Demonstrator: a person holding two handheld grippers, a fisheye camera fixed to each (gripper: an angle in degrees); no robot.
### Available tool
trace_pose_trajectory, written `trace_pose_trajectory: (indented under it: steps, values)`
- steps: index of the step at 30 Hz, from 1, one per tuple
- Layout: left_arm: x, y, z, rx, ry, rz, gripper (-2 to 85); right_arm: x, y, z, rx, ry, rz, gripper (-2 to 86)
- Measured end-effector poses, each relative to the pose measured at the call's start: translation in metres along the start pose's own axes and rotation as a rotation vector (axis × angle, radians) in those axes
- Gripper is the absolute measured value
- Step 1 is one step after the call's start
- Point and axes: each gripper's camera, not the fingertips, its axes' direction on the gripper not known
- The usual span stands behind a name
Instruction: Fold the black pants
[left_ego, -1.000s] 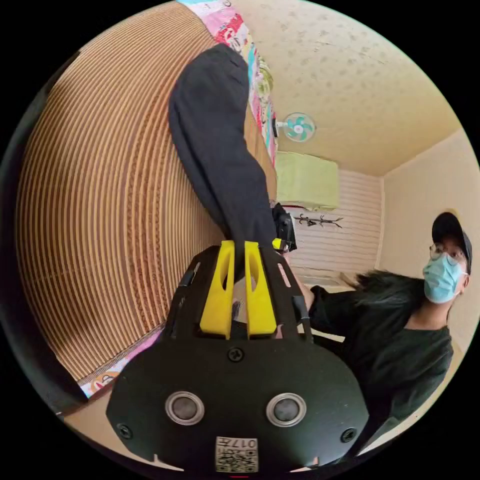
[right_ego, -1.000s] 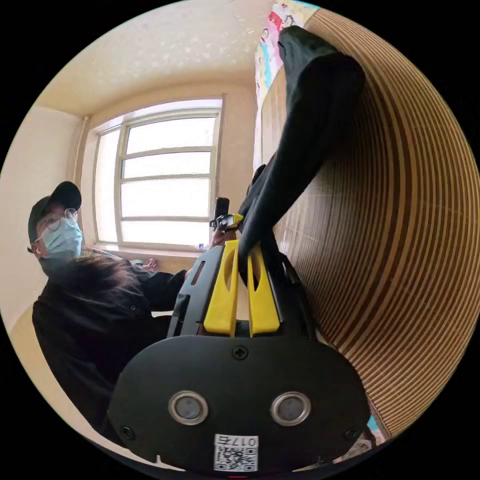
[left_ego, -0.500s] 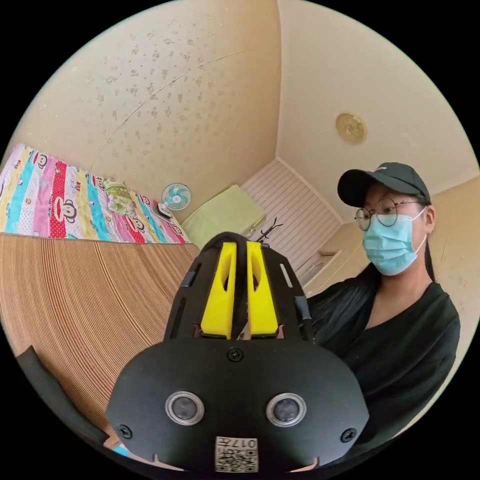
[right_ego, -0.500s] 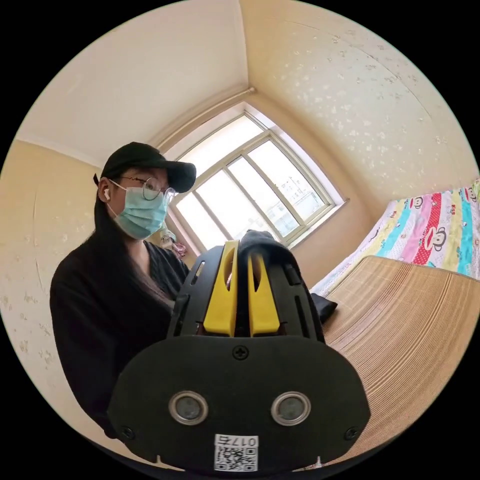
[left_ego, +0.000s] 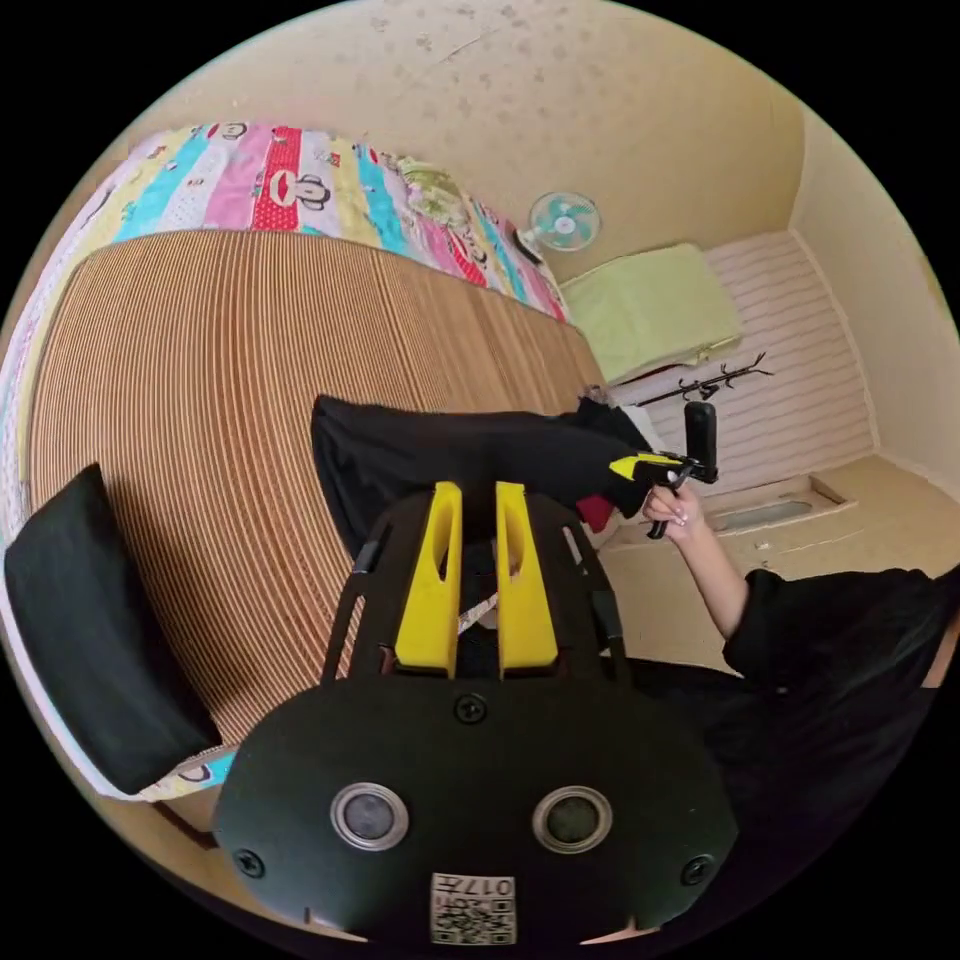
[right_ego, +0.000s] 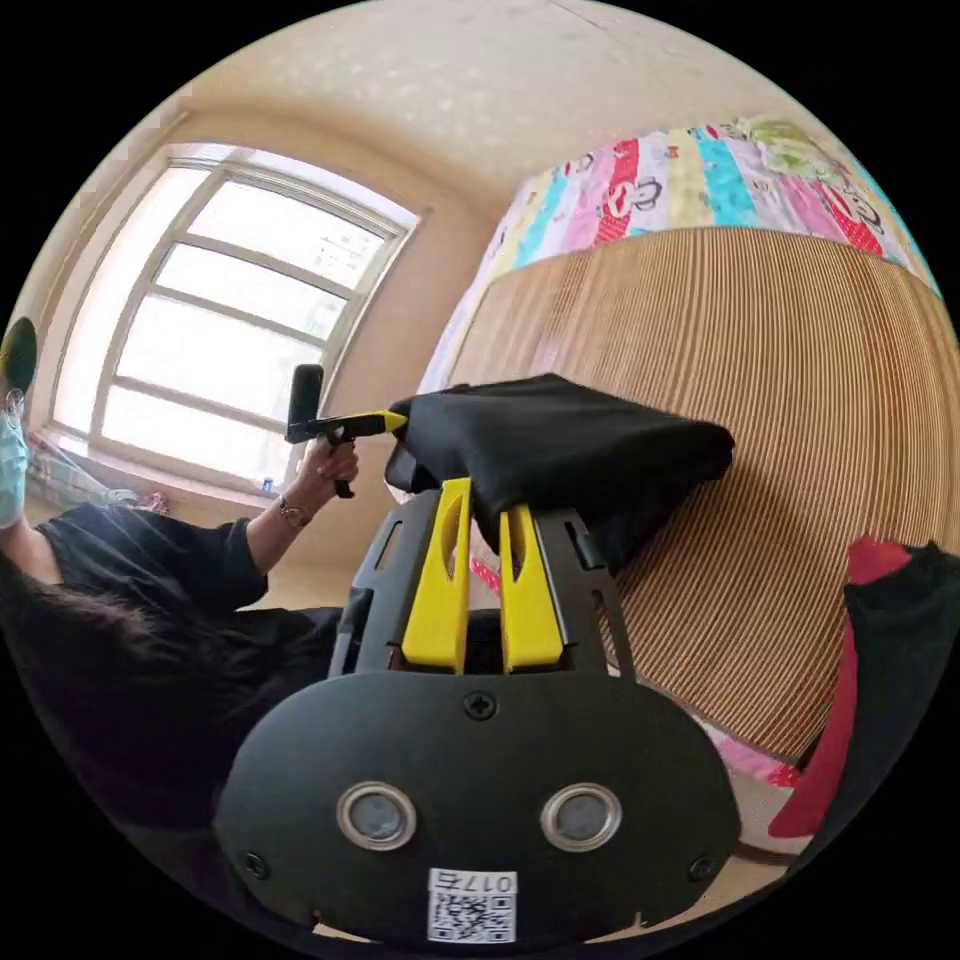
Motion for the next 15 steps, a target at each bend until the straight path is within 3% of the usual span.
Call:
trace_pose_trajectory:
  steps: [2,4,5,10,15]
  values:
    - [-0.054,0.051,0.078,-0.250,-0.089,-0.156,7.2,0.047,0.052,0.068,-0.209,0.117,0.262,8.3]
    - [-0.087,0.083,0.111,-0.368,-0.111,-0.242,8.3,0.073,0.087,0.094,-0.294,0.111,0.424,10.5]
    - [-0.104,0.095,0.118,-0.377,-0.067,-0.285,8.2,0.083,0.101,0.095,-0.248,0.048,0.487,11.4]
    - [-0.168,0.066,0.097,-0.161,0.114,-0.400,12.3,0.113,0.100,0.063,0.148,-0.145,0.560,14.5]
    - [-0.230,-0.005,0.121,-0.120,0.129,-0.370,14.0,0.142,0.048,0.103,0.144,-0.250,0.498,16.0]
